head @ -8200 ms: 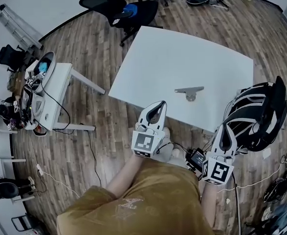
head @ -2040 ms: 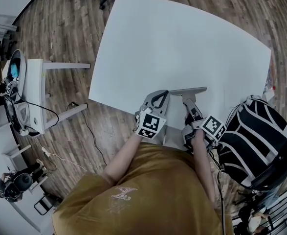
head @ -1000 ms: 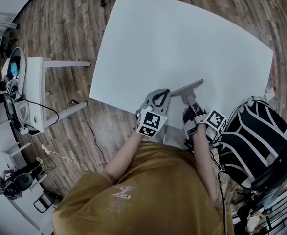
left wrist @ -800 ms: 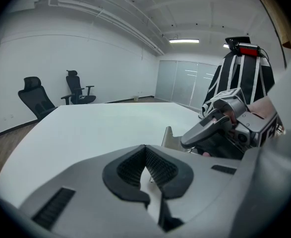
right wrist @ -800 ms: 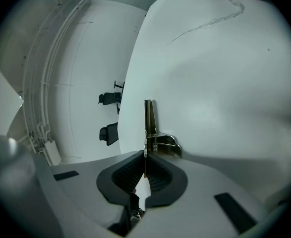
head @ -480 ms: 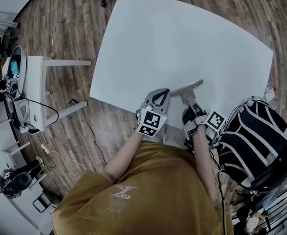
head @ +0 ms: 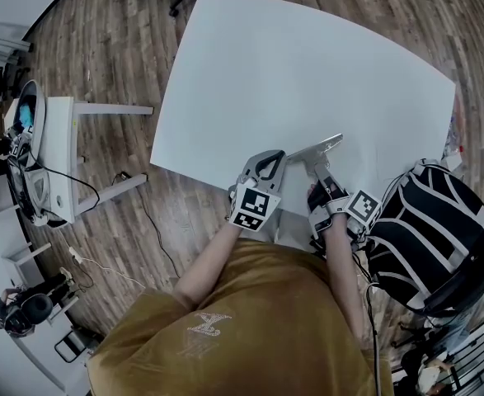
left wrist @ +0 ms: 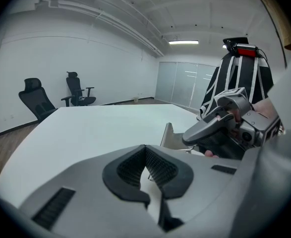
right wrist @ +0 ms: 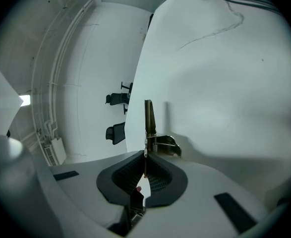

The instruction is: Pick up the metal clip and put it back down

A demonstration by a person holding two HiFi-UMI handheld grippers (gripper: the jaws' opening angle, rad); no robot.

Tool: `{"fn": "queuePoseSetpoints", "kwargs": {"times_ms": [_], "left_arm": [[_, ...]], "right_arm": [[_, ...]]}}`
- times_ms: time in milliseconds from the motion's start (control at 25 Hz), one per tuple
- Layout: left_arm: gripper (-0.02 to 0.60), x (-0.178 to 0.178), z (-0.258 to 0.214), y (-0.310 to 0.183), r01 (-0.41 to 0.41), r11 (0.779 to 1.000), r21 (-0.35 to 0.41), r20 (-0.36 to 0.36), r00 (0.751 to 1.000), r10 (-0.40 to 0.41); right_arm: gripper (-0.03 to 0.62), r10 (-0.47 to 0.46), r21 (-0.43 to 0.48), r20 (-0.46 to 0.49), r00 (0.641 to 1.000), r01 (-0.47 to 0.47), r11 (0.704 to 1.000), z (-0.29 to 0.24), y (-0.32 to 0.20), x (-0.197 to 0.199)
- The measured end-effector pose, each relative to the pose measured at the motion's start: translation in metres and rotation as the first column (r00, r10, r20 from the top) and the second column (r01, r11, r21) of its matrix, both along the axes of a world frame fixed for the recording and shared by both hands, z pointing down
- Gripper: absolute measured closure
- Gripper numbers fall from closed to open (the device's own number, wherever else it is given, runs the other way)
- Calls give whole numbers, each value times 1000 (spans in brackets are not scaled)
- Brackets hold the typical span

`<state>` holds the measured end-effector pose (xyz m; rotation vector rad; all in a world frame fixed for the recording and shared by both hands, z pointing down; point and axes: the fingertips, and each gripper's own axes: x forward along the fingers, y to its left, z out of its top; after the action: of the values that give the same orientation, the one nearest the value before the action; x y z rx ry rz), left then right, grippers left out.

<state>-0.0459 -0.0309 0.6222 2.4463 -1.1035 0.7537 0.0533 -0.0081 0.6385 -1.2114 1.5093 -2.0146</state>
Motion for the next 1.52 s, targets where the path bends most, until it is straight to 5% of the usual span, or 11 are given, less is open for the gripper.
{"fn": "queuePoseSetpoints", "kwargs": {"times_ms": [1120, 1520], "left_arm": [[575, 17, -90, -11, 14, 989, 148, -113, 994, 3], [575, 24, -126, -16, 25, 976, 218, -155, 988, 9]], "right_arm": [[586, 17, 300, -268, 963, 66, 952, -96, -18, 29], [586, 118, 436, -448, 886, 102, 894, -140, -26, 47]]}}
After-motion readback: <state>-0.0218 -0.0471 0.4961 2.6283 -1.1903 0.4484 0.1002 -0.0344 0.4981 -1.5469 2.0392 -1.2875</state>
